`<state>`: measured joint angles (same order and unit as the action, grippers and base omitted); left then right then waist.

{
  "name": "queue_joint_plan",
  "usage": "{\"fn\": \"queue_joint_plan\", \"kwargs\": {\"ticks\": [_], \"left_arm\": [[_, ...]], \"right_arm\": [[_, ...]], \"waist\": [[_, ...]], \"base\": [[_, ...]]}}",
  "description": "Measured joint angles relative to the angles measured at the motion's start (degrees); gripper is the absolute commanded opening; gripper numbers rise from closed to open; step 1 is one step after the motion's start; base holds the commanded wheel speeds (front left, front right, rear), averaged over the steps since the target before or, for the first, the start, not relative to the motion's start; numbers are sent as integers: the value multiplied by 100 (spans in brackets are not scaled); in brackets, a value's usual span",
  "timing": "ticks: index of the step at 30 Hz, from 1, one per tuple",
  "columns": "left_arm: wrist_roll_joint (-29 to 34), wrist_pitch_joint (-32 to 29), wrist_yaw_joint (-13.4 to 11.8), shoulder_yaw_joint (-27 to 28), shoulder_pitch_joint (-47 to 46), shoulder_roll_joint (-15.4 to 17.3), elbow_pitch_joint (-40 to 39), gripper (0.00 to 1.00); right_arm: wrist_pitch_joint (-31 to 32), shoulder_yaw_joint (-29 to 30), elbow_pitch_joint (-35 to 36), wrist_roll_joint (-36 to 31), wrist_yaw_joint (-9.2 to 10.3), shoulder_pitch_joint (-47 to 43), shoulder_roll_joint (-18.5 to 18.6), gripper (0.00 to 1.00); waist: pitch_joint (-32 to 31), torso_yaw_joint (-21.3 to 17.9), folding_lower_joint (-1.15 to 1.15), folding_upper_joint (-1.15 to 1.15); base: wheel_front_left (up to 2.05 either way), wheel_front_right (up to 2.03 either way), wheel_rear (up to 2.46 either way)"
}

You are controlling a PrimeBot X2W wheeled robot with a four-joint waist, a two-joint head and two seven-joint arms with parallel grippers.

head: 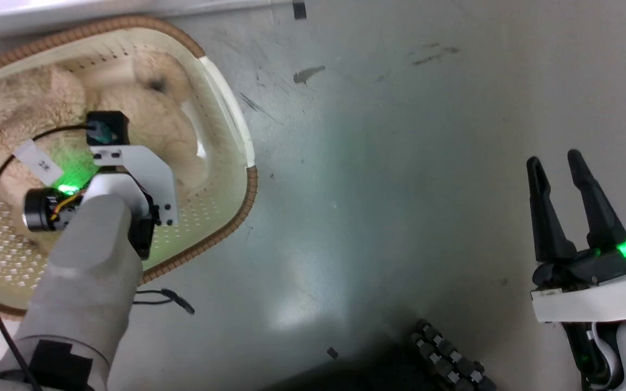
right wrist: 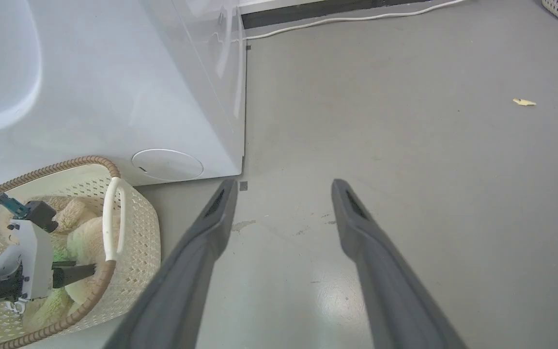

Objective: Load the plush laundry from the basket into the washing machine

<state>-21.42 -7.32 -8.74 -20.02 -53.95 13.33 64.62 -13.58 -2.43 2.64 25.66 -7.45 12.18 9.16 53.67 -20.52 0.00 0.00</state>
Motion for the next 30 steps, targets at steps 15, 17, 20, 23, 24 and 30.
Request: {"fn": "queue_joint_plan", "kwargs": {"ticks": [15,17,20,23,24,30], "left_arm": [[-573,1066,-102,63,215,-56,420,0],[-654,1232,-30,93,382,-152,435,0],[-751,1499,76,162,626,-233,464,0],[-868,1768,242,220,849,-292,483,0],[-900,1840,301,227,935,-321,488,0],[-951,2135,605,234,1416,-452,291,0]], "right_arm": [[-115,27,-178,47,0,79,140,100],[-115,91,-186,-30,0,-57,181,100],[-115,191,-182,-119,0,-239,211,100],[-115,287,-185,-255,0,-318,246,100],[-115,310,-181,-290,0,-367,252,100],[-116,386,-166,-506,0,-683,271,100]], "waist": [[-271,-215,0,0],[-515,-132,0,0],[-907,7,0,0],[-1312,140,0,0],[-1458,183,0,0],[-2303,434,0,0]], "base": [[0,0,0],[0,0,0],[0,0,0],[0,0,0],[0,0,0],[0,0,0]]}}
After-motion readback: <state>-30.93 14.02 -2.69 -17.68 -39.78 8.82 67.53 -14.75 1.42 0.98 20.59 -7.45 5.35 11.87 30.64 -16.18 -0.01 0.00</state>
